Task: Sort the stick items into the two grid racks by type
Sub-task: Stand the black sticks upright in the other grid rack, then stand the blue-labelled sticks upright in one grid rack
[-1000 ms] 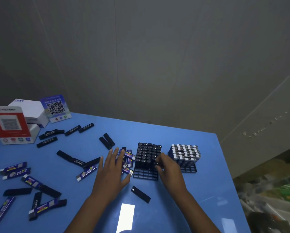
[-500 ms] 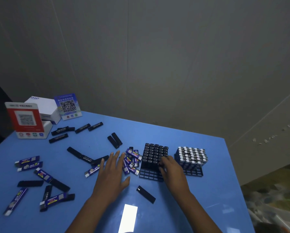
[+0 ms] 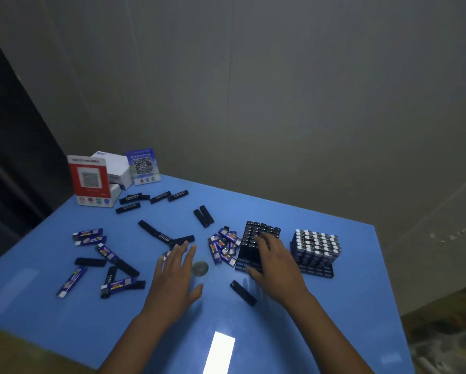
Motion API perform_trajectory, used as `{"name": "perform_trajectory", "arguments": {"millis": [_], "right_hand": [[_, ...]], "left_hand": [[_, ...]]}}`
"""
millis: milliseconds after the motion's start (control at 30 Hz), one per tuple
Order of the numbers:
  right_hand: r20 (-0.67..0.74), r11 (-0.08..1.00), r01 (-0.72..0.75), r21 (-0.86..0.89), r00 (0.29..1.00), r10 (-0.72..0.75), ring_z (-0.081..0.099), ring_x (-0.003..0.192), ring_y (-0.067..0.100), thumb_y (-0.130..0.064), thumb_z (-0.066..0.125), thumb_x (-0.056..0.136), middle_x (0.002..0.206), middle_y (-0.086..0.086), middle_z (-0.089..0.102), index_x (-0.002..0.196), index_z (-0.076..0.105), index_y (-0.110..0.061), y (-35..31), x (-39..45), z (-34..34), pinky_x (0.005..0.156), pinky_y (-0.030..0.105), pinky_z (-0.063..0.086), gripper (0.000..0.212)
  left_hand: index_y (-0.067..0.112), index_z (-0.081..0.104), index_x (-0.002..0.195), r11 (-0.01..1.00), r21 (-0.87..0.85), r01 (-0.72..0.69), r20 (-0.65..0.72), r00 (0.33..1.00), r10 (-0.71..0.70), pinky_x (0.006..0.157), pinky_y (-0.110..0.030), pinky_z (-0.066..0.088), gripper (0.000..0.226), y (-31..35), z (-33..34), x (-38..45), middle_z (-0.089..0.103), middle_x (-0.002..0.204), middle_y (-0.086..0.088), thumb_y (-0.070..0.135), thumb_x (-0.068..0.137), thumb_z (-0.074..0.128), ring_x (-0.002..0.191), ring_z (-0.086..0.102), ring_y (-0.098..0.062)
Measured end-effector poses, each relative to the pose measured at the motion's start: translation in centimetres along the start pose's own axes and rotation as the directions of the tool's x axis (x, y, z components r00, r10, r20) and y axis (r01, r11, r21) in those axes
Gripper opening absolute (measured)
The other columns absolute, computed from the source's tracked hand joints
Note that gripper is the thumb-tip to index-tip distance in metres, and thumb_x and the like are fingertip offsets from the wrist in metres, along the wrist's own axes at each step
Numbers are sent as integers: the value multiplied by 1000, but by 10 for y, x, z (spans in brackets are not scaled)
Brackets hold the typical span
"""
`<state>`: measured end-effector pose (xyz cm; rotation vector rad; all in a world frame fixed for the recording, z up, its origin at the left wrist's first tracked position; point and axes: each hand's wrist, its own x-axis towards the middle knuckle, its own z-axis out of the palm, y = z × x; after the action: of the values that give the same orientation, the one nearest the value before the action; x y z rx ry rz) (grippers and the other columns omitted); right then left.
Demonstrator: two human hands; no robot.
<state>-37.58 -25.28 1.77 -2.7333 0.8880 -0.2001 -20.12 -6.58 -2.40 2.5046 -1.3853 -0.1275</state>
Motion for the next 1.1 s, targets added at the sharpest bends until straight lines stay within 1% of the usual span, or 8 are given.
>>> {"name": "perform_trajectory", "arguments": {"millis": [67, 200, 267, 467, 633, 800, 933, 1100], "right_hand": [[5, 1000, 24, 19, 1000, -24, 27, 146, 22, -52, 64, 89, 159, 3, 26, 154, 29, -20, -9, -1, 4, 115, 33, 29, 80], [44, 996, 79, 32, 996, -81, 16, 151, 22, -59, 61, 87, 164, 5, 18, 157, 22, -20, -29, -2, 14, 122, 33, 18, 89], [48, 994, 98, 53, 994, -100, 15, 152, 22, -59, 62, 88, 164, 5, 17, 157, 20, -20, -39, -4, 18, 122, 32, 16, 90], [77, 986, 151, 69, 985, -156, 14, 152, 22, -57, 64, 87, 164, 4, 17, 157, 20, -18, -78, -1, 32, 122, 31, 16, 92], [127, 983, 156, 98, 978, -168, 11, 153, 21, -56, 63, 89, 166, 2, 11, 157, 19, -22, -122, 12, 47, 121, 34, 20, 88], [126, 986, 142, 90, 980, -153, 18, 151, 22, -53, 64, 90, 164, 3, 14, 155, 22, -22, -172, 34, 63, 118, 33, 26, 84], [150, 988, 108, 108, 981, -123, 17, 151, 21, -52, 65, 89, 164, 3, 14, 156, 21, -21, -213, 55, 80, 118, 34, 28, 85], [147, 989, 94, 117, 983, -111, 19, 150, 21, -48, 64, 91, 162, 3, 17, 155, 24, -18, -252, 80, 98, 117, 31, 26, 81]], "left_hand": [[18, 17, 156, 999, 14, 30, -17, 999, -29, 119, -46, 8, 89, -7, -4, -16, 16, 162, -5, 48, 87, 64, 150, 14, -26], [21, 1, 156, 995, 36, 96, 27, 995, -97, 121, -45, 3, 89, -21, -15, -44, 0, 164, 0, 50, 92, 55, 152, -2, -22], [22, -2, 156, 993, 14, 115, 26, 993, -116, 121, -45, 3, 90, -29, -20, -54, -3, 164, 1, 49, 93, 55, 151, -4, -22], [22, 1, 156, 988, -6, 151, -1, 988, -151, 120, -43, -1, 89, -64, -31, -77, -3, 164, 0, 48, 92, 56, 151, -3, -22], [21, -1, 156, 982, 2, 189, 3, 982, -189, 121, -46, 2, 92, -108, -41, -83, 0, 164, -2, 50, 91, 57, 152, 0, -23], [22, 0, 156, 982, -7, 186, 26, 982, -186, 120, -43, 2, 92, -165, -54, -80, 0, 164, -1, 50, 90, 58, 152, -1, -24], [20, -1, 156, 981, 11, 195, 57, 979, -195, 121, -45, 3, 92, -219, -63, -74, -2, 164, -3, 50, 91, 57, 152, -2, -24], [18, 8, 156, 978, -5, 208, 77, 975, -207, 120, -46, 8, 92, -281, -61, -63, 7, 163, -3, 44, 89, 64, 151, 7, -25]]}}
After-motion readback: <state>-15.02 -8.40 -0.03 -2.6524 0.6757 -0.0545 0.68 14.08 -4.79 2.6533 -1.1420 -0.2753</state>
